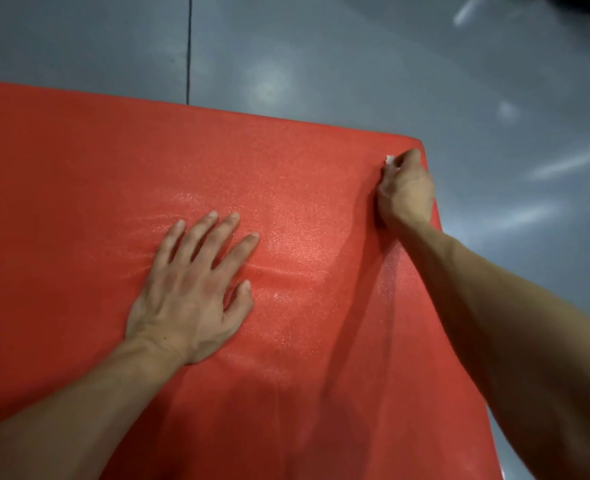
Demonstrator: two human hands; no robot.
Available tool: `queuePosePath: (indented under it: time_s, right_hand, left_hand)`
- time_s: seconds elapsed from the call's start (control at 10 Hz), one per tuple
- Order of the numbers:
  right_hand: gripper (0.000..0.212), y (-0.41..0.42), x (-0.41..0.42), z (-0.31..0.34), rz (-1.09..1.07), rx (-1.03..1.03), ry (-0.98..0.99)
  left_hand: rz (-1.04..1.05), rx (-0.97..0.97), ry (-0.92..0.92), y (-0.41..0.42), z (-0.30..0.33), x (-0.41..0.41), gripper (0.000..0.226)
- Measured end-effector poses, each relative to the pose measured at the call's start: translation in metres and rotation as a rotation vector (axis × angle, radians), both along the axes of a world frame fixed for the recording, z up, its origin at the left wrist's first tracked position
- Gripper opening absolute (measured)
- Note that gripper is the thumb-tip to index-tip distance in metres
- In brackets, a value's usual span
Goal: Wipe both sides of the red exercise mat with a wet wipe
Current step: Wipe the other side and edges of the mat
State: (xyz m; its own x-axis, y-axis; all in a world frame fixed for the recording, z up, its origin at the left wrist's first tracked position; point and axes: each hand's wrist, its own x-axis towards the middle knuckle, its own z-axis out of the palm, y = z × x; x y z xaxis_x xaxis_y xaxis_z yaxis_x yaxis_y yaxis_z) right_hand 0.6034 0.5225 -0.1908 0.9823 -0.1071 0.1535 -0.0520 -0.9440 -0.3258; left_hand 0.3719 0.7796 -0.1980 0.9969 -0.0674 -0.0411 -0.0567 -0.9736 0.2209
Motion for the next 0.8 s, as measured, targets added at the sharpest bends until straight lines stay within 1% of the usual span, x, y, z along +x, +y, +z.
queuePosePath:
  time_s: [0.1, 0.2, 0.3, 0.4, 0.5, 0.6, 0.7, 0.8]
  right_hand:
    - [0.018, 0.043, -0.027, 0.002, 0.161, 0.038, -0.034]
    - [0.019, 0.080, -0.069, 0.003, 0.668, -0.090, -0.083]
    - [0.017, 0.049, -0.050, 0.006, 0.613, -0.183, -0.135]
    - [0.020, -0.002, -0.021, 0.012, 0.185, -0.203, -0.060]
    - [0.020, 0.017, -0.037, 0.012, 0.262, -0.191, -0.020]
    - [0.022, 0.059, -0.081, 0.015, 0.693, -0.093, 0.019]
    - [0.024, 0.041, -0.084, 0.018, 0.830, -0.246, -0.044]
    - [0.018, -0.021, -0.041, 0.019, 0.337, -0.291, 0.012]
  left_hand:
    - [-0.003, 0.007, -0.002, -0.001, 0.001, 0.000, 0.064]
    - [0.001, 0.008, -0.003, -0.001, 0.003, 0.000, 0.064]
    - [0.003, 0.002, -0.017, -0.001, 0.002, 0.000, 0.064]
    - [0.003, -0.002, -0.015, -0.001, 0.000, 0.000, 0.064]
    - [0.003, 0.005, -0.008, 0.000, 0.001, -0.001, 0.065]
    - [0.008, 0.009, -0.008, -0.001, 0.002, 0.000, 0.065]
    - [0.007, 0.007, -0.012, 0.000, 0.001, 0.000, 0.065]
    - [0.010, -0.011, -0.037, -0.001, 0.000, -0.002, 0.065]
